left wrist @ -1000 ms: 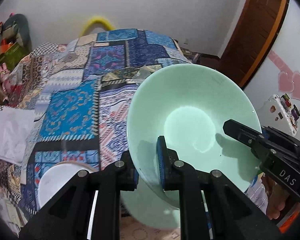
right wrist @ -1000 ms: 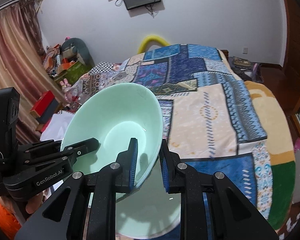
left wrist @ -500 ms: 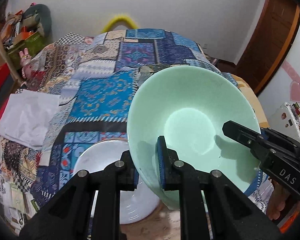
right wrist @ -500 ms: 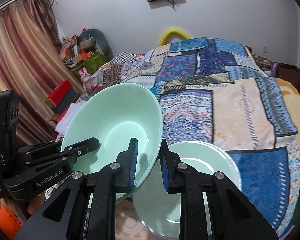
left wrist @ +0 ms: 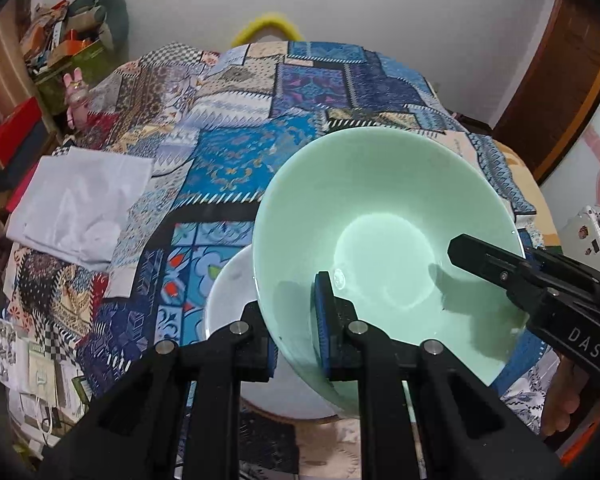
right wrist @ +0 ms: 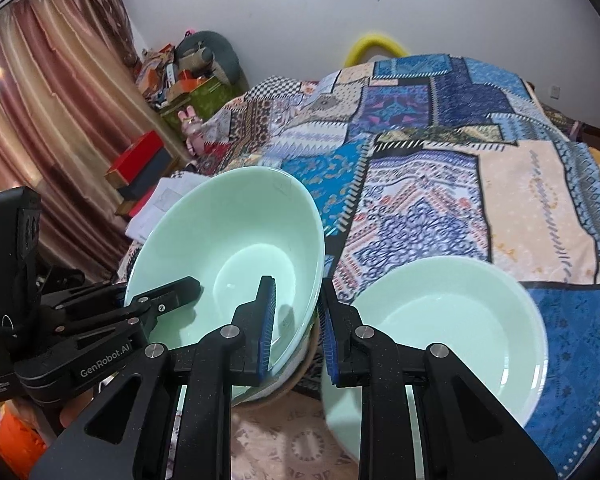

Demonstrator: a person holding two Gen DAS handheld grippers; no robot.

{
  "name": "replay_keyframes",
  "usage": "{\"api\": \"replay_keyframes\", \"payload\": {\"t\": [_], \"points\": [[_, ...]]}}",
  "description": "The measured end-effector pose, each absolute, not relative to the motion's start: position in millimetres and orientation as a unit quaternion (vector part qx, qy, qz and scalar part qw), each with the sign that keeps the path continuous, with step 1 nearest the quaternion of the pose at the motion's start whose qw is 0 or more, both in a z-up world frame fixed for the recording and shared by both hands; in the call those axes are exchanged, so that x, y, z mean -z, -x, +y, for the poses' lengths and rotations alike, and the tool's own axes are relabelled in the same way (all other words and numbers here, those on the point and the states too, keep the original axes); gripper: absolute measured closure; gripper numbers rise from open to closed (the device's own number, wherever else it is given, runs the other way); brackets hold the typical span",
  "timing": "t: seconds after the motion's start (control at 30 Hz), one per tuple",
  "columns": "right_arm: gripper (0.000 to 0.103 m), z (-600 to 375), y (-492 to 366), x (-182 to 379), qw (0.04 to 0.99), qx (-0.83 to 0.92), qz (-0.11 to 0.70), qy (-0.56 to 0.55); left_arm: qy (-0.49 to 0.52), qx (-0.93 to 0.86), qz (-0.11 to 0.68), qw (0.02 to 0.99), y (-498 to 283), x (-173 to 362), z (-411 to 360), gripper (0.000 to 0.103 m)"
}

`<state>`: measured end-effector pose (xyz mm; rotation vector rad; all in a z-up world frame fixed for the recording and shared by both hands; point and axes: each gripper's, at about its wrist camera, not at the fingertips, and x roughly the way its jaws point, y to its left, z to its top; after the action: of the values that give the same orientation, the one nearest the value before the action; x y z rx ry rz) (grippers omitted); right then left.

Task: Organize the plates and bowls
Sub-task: 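Lower the pale green bowl into the white dotted bowl with both tools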

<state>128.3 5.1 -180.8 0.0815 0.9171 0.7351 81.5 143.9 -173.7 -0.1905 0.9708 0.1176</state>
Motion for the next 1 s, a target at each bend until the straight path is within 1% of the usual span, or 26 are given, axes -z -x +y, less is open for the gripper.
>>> {"api": "replay_keyframes", "payload": {"t": [0.57, 1.0], "points": [[0.084, 31.8, -124.3, 217.4, 0.802, -0.355, 0.479, -0.023, 0.1, -0.067, 0.504, 0.855, -71.9, 218.5, 169.1, 0.088], [0.084, 38.0, -123.2, 223.3, 0.799, -0.354, 0.486, 0.013, 0.067, -0.074, 0.509, 0.855, -68.5, 228.3, 166.8, 0.087]]}}
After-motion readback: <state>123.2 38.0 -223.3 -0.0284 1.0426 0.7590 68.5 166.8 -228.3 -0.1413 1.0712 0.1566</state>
